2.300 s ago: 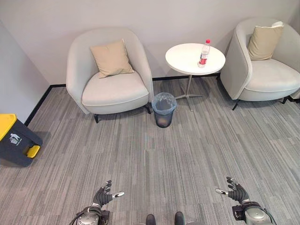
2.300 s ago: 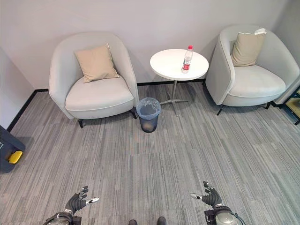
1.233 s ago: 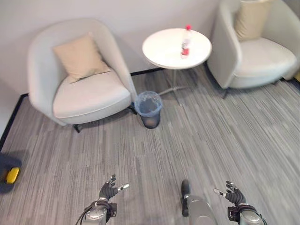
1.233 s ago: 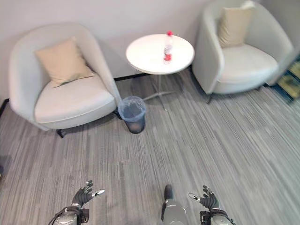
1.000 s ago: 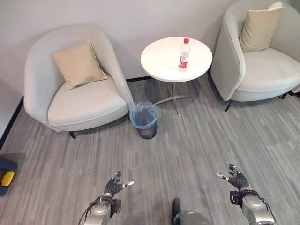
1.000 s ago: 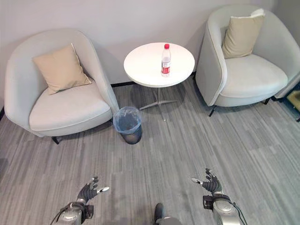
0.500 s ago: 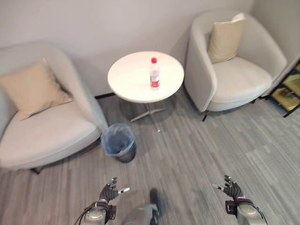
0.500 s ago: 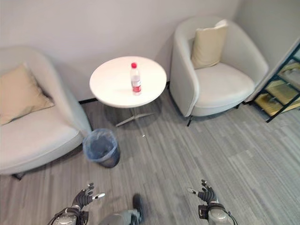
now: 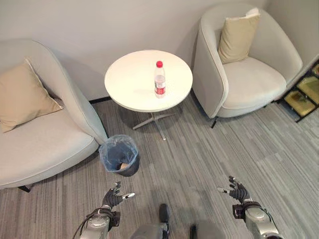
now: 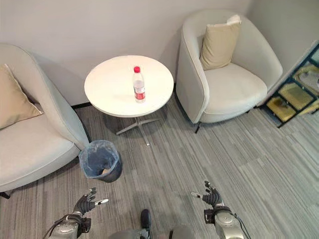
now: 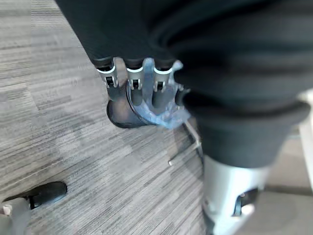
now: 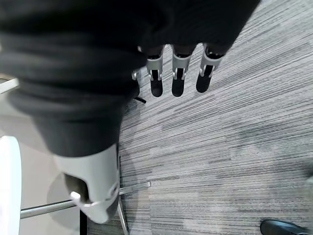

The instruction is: Gather garbage on tea table into small bin, then transfer packed bag to large trash can.

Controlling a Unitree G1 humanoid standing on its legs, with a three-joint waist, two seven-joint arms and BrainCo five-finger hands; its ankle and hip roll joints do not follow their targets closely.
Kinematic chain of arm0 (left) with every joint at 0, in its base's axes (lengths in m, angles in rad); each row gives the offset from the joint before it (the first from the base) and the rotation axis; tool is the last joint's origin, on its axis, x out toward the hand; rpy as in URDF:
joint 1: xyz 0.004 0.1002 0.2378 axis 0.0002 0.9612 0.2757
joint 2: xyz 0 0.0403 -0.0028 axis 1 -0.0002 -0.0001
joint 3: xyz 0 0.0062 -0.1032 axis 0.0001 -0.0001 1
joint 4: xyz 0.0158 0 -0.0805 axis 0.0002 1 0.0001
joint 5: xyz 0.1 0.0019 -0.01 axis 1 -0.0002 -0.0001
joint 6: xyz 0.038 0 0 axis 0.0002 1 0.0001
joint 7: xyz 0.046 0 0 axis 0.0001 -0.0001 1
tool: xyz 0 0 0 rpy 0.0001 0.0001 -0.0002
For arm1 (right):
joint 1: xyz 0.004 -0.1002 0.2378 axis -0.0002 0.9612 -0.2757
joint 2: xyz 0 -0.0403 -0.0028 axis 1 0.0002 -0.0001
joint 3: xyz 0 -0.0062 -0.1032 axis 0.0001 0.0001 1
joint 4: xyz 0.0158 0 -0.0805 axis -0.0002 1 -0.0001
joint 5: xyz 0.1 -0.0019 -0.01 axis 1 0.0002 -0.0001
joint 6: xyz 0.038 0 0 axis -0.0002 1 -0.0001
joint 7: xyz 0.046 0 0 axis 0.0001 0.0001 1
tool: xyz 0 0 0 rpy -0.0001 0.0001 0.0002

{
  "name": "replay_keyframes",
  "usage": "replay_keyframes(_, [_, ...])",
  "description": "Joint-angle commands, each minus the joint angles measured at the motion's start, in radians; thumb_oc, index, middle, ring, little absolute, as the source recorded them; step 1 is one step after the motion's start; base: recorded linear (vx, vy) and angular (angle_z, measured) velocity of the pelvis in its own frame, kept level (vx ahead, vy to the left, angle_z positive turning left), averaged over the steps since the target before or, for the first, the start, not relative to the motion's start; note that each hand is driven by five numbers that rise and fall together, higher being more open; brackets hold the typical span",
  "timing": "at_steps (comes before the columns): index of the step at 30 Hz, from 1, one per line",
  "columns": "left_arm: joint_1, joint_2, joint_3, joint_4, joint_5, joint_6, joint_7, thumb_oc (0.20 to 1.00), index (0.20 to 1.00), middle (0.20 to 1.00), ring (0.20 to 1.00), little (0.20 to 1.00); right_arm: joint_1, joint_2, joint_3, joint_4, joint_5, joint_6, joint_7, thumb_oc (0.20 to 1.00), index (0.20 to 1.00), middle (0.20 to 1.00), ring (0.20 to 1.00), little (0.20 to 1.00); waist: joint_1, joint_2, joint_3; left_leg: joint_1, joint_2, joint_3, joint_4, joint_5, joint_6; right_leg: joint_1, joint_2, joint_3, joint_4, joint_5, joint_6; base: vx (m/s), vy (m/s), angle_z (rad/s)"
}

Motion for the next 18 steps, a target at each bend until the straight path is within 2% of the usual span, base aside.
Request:
replay_keyframes(1, [0.010,0.024,0.027,-0.027,-0.016,-0.037,0.001,1.000,1.000,1.000,1.000,1.000,-0.009,-0.039,0.002,-0.027,-0.005,-0.013,-0.004,1.000,1.000,1.000,1.000,1.000,-0.012,-0.014,-0.001,0.105,-0.006,-0.029,0.138,-0.231,-0.129,0.111,-0.012,-0.056,-0.223,0.200,0.041,0.31,-0.067,0.19])
replay_keyframes(4, [0.006,0.017,0.031,-0.018,-0.015,-0.041,0.003,1.000,1.000,1.000,1.000,1.000,-0.002,-0.040,-0.001,-0.039,-0.011,-0.014,-0.004,1.000,1.000,1.000,1.000,1.000,-0.024,-0.013,0.012,0.151,-0.007,-0.047,0.147,-0.252,-0.151,0.089,-0.039,-0.118,-0.254,0.218,0.047,0.23,-0.078,0.43])
replay_keyframes(7, [0.009,0.015,0.031,-0.020,-0.010,-0.043,0.003,1.000,1.000,1.000,1.000,1.000,0.023,-0.045,-0.010,-0.052,-0.016,-0.022,-0.002,1.000,1.000,1.000,1.000,1.000,-0.040,-0.015,0.002,0.190,-0.008,-0.083,0.155,-0.276,-0.167,0.083,-0.026,-0.079,-0.232,0.225,0.044,0.31,-0.145,0.47])
replay_keyframes(9, [0.015,0.011,0.030,-0.018,-0.009,-0.041,-0.001,1.000,1.000,1.000,1.000,1.000,0.034,-0.047,-0.014,-0.055,-0.014,-0.025,0.003,1.000,1.000,1.000,1.000,1.000,-0.040,-0.017,-0.015,0.201,0.004,-0.098,0.165,-0.278,-0.186,0.107,-0.023,-0.080,-0.243,0.230,0.027,0.27,-0.220,0.97])
replay_keyframes(10, [0.009,0.007,0.027,-0.013,-0.015,-0.034,-0.004,1.000,1.000,1.000,1.000,1.000,0.041,-0.045,-0.019,-0.058,-0.004,-0.027,0.003,1.000,1.000,1.000,1.000,1.000,-0.043,-0.015,-0.024,0.193,0.034,-0.103,0.183,-0.254,-0.215,0.123,-0.015,-0.085,-0.245,0.221,0.012,0.19,-0.219,0.62])
replay_keyframes(11, [0.010,0.007,0.026,-0.013,-0.015,-0.034,-0.004,1.000,1.000,1.000,1.000,1.000,0.041,-0.045,-0.019,-0.058,-0.004,-0.027,0.003,1.000,1.000,1.000,1.000,1.000,-0.045,-0.014,-0.025,0.192,0.034,-0.105,0.184,-0.255,-0.216,0.124,-0.015,-0.087,-0.246,0.221,0.012,0.20,-0.270,0.56])
replay_keyframes(13, [-0.002,0.004,0.014,-0.017,-0.019,-0.029,-0.010,1.000,1.000,1.000,1.000,1.000,0.055,-0.054,-0.021,-0.074,0.009,-0.039,0.001,1.000,1.000,1.000,1.000,1.000,-0.055,-0.006,-0.039,0.168,0.097,-0.096,0.221,-0.218,-0.245,0.166,0.009,-0.120,-0.271,0.182,-0.023,0.24,-0.320,1.01])
replay_keyframes(14, [-0.027,0.001,-0.001,-0.001,-0.017,-0.026,-0.013,1.000,1.000,1.000,1.000,1.000,0.046,-0.062,-0.016,-0.055,0.010,-0.033,-0.004,1.000,1.000,1.000,1.000,1.000,-0.060,-0.006,-0.035,0.129,0.122,-0.078,0.287,-0.168,-0.258,0.205,0.029,-0.127,-0.294,0.151,-0.047,0.28,-0.310,1.36])
replay_keyframes(15, [-0.043,0.001,-0.008,0.002,-0.018,-0.026,-0.014,1.000,1.000,1.000,1.000,1.000,0.043,-0.069,-0.014,-0.052,0.010,-0.033,-0.005,1.000,1.000,1.000,1.000,1.000,-0.059,-0.011,-0.030,0.097,0.128,-0.057,0.281,-0.166,-0.253,0.234,0.028,-0.138,-0.316,0.135,-0.051,0.26,-0.207,1.44])
replay_keyframes(16, [-0.054,0.003,-0.015,0.006,-0.014,-0.026,-0.015,1.000,1.000,1.000,1.000,1.000,0.041,-0.074,-0.017,-0.056,0.014,-0.033,-0.005,1.000,1.000,1.000,1.000,1.000,-0.054,-0.021,-0.026,0.047,0.115,-0.038,0.244,-0.186,-0.239,0.252,0.019,-0.151,-0.336,0.125,-0.050,0.25,-0.061,1.00])
replay_keyframes(17, [-0.059,0.005,-0.021,0.011,-0.004,-0.024,-0.014,1.000,1.000,1.000,1.000,1.000,0.035,-0.077,-0.017,-0.054,0.017,-0.032,-0.007,1.000,1.000,1.000,1.000,1.000,-0.043,-0.028,-0.017,-0.042,0.102,-0.015,0.204,-0.145,-0.237,0.278,0.018,-0.147,-0.351,0.118,-0.048,0.29,0.020,0.81])
replay_keyframes(18, [-0.054,0.008,-0.020,0.010,-0.002,-0.022,-0.011,1.000,1.000,1.000,1.000,1.000,0.030,-0.074,-0.012,-0.053,0.016,-0.030,-0.013,1.000,1.000,1.000,1.000,1.000,-0.025,-0.027,-0.008,-0.100,0.106,-0.009,0.161,-0.080,-0.245,0.311,0.031,-0.138,-0.363,0.106,-0.045,0.30,0.064,0.68])
